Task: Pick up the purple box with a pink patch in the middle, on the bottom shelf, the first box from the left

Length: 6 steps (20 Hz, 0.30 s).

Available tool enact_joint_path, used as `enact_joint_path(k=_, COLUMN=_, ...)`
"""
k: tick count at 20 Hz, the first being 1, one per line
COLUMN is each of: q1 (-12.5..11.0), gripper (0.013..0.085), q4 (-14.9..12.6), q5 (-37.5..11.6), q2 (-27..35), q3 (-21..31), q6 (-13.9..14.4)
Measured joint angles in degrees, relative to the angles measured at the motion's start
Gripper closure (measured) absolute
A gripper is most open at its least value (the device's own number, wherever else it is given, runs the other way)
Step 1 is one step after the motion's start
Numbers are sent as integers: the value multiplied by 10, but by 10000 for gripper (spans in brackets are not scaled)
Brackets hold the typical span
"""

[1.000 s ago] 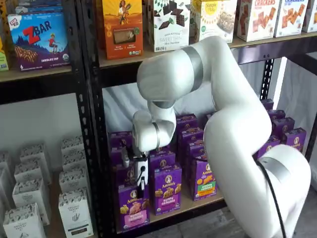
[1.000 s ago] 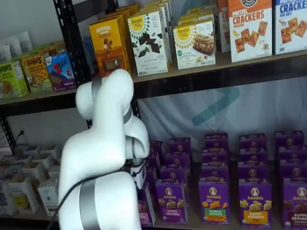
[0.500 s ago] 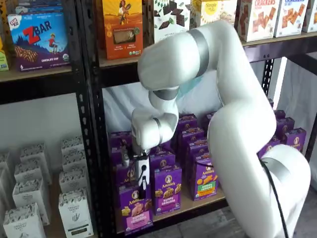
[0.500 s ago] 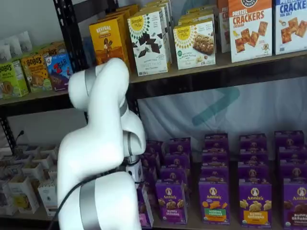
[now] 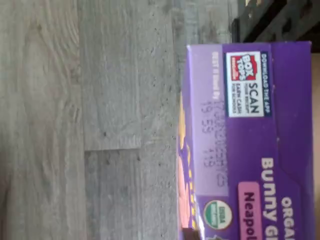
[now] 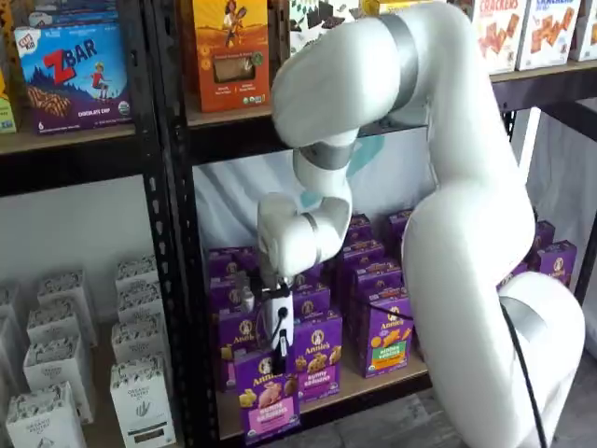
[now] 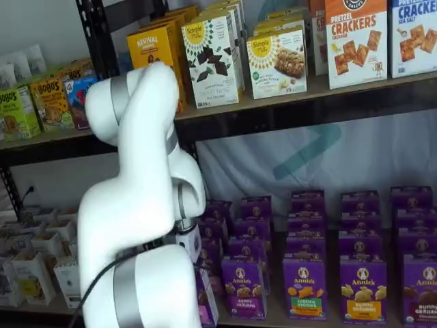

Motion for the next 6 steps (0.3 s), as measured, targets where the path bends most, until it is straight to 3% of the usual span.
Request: enact_joint_path(k=6, q1=-9, gripper=690, q4=21, q5=-18, q2=-58, q3=68, q6=-29)
